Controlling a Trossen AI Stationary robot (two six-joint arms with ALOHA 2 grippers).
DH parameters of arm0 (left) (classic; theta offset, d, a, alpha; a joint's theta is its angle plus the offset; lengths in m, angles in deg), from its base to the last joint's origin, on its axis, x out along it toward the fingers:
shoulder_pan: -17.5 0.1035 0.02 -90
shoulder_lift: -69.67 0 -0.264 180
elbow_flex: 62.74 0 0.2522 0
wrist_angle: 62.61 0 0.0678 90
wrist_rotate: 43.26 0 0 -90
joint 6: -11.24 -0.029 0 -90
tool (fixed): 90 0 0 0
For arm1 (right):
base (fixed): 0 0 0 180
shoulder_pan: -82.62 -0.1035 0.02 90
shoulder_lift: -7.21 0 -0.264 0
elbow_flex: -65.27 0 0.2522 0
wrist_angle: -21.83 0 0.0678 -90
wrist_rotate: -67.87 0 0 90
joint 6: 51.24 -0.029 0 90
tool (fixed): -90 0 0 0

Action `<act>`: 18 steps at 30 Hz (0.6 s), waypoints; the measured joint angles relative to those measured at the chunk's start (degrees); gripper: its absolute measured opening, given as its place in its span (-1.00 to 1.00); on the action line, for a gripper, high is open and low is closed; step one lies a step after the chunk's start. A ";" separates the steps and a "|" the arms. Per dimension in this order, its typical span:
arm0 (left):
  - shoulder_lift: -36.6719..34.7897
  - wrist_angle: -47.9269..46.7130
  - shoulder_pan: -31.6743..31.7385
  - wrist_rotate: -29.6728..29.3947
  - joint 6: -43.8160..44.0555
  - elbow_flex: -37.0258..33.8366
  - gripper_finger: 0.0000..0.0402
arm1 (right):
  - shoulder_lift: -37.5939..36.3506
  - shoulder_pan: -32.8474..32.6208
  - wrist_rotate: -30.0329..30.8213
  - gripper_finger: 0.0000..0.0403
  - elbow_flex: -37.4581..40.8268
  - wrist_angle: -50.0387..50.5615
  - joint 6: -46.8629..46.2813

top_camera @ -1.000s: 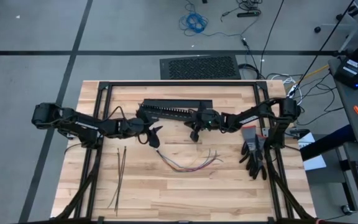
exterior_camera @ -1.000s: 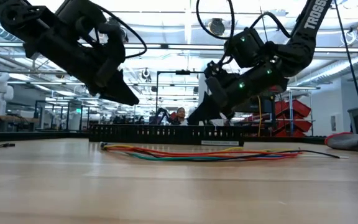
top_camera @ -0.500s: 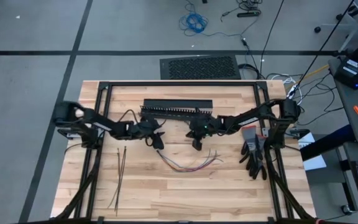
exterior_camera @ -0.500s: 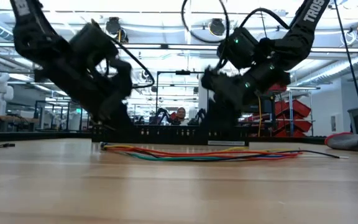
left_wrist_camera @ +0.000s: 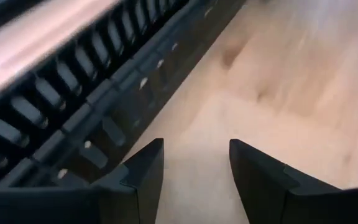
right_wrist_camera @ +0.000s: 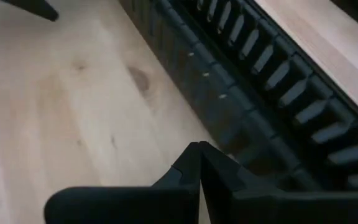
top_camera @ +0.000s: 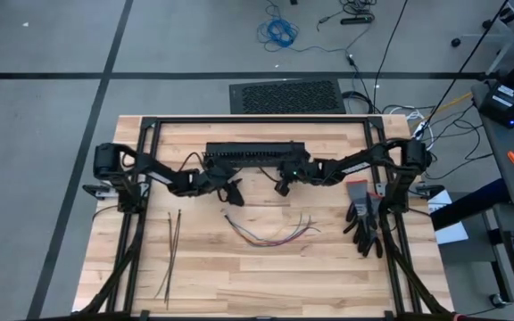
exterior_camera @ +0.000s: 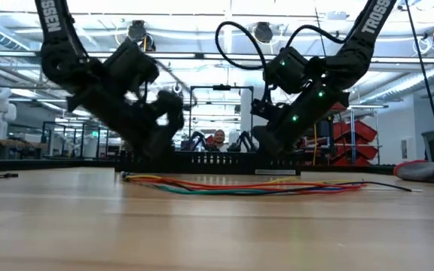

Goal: Ziptie cables
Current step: Wrap the zip tie around the cable wires

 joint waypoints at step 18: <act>-22.60 -30.24 -21.61 6.53 3.09 8.56 -0.11 | -7.05 -21.55 -22.53 -0.72 -0.51 -4.92 -2.26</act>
